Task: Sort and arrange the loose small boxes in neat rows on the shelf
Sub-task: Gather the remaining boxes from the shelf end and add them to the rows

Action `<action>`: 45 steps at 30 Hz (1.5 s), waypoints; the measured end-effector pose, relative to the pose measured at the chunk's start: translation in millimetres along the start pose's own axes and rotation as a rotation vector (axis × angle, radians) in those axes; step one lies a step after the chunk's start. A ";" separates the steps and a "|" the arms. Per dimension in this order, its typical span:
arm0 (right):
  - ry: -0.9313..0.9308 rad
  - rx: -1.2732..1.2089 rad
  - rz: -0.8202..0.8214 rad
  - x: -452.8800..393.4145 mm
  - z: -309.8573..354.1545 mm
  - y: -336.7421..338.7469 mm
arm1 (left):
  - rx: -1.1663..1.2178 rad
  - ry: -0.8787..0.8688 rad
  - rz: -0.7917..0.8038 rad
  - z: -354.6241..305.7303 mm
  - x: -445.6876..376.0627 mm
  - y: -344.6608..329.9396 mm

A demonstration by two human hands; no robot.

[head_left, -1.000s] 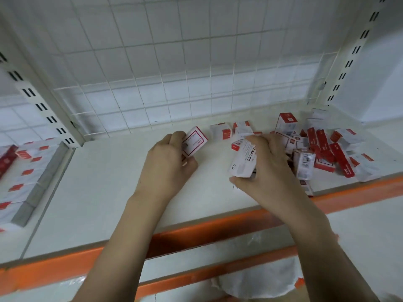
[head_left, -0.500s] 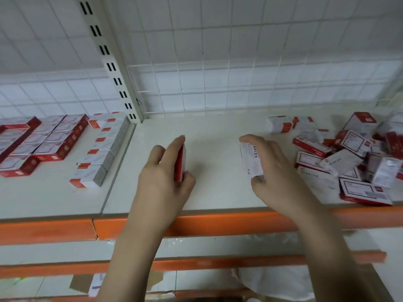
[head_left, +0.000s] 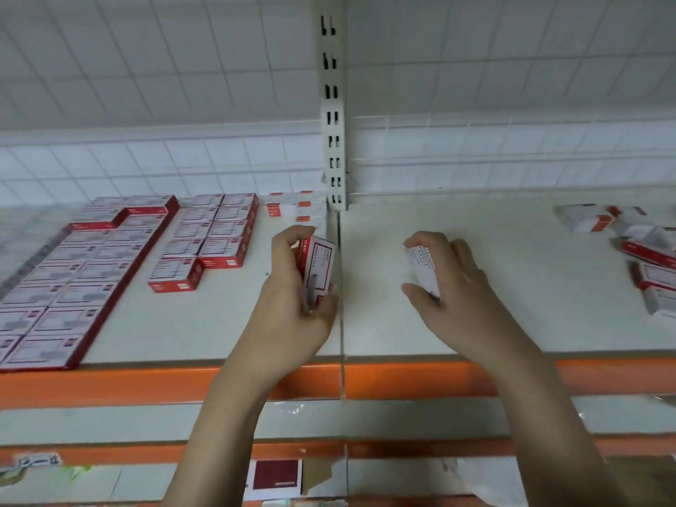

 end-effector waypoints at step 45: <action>0.161 -0.028 0.119 -34.4 103.0 -91.2 | -0.258 -0.009 -0.303 66.5 -9.1 139.8</action>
Point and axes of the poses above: each hand's wrist, its own x-axis away from the middle knuckle, its own y-axis out of the back of the hand, z = x × y, the point moved 9 cm from there along -x, towards the middle knuckle, and after that the axes turned 12 degrees about -z, right-handed, at the moved point
